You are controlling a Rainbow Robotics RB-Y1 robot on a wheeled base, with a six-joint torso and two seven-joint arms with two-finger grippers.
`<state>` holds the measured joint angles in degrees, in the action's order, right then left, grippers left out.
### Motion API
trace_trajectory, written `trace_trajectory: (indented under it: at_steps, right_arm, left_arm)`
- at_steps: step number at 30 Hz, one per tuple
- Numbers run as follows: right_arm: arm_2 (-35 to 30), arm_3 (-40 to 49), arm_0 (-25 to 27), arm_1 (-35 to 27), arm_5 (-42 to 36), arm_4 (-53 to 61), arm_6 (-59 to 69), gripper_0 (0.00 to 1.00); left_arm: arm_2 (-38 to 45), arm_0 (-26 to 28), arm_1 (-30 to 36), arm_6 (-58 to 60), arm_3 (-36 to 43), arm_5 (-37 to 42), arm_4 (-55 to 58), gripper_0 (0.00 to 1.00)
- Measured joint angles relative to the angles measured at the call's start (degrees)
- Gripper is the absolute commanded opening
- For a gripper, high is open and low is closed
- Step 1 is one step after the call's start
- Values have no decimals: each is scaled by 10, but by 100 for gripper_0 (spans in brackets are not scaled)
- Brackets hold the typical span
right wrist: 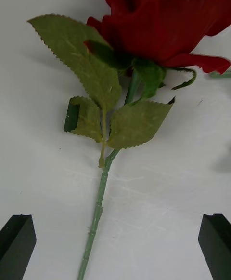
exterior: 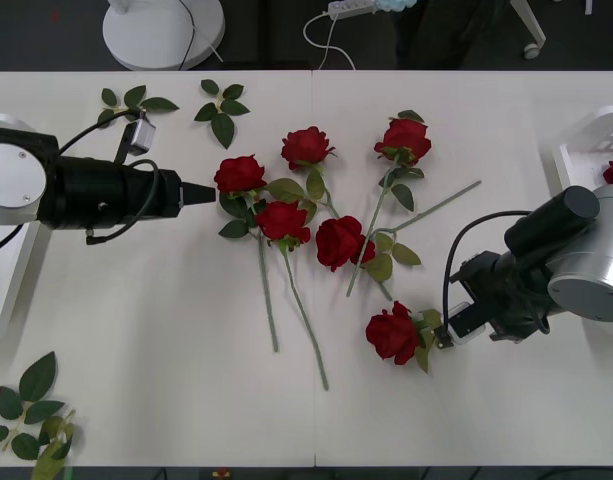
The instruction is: Place the red flowers into the right box and the blue flowers into the left box. If a person shows an open palm, hand one flower to the person first, then continue sorting.
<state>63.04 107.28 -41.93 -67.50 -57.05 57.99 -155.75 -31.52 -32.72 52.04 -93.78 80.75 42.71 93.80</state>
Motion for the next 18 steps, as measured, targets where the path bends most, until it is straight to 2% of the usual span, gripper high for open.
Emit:
trace_trajectory:
  at_steps: [3,9,18]
  right_arm:
    - [1,-23,0,4,0,-4,0,100]
    - [7,-60,0,21,6,-7,0,100]
    - [54,-78,0,26,65,-11,0,100]
  left_arm:
    - [-7,-24,0,85,-4,38,-46,100]
    - [-23,-66,-20,91,-26,89,-133,100]
    - [-63,-138,-119,263,-127,136,-267,100]
